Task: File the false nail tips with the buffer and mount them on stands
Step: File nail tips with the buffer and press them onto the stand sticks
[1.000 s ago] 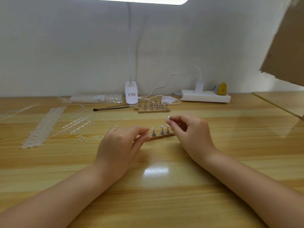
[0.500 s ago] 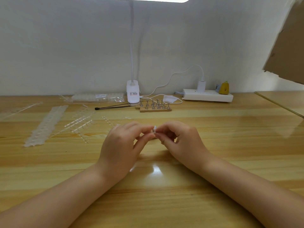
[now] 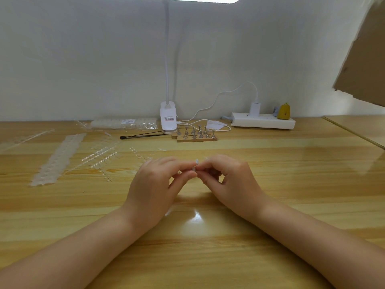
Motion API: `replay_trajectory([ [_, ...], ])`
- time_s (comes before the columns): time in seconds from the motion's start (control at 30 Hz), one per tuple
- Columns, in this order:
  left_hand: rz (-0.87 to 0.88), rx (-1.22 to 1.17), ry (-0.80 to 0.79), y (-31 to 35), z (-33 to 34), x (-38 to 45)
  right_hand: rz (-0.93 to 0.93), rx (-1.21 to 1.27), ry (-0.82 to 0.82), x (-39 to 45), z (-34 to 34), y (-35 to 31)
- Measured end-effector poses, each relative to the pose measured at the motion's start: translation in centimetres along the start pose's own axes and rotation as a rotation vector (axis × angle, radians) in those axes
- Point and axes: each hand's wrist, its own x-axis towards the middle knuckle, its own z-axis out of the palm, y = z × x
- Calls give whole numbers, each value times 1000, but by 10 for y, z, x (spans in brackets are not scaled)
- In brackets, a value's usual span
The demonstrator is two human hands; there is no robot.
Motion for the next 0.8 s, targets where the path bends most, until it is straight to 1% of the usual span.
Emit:
replay_trajectory([
  [0.27,6,-84,33,-1,3,0,-74,-31,-1,-1,-2,1],
  [0.6,-58,-93,37,0,0,0,6,-43,36,2,-3,1],
  [0.8,-36,-105,69,3,-1,1,-36,-63,14,0,-3,-1],
])
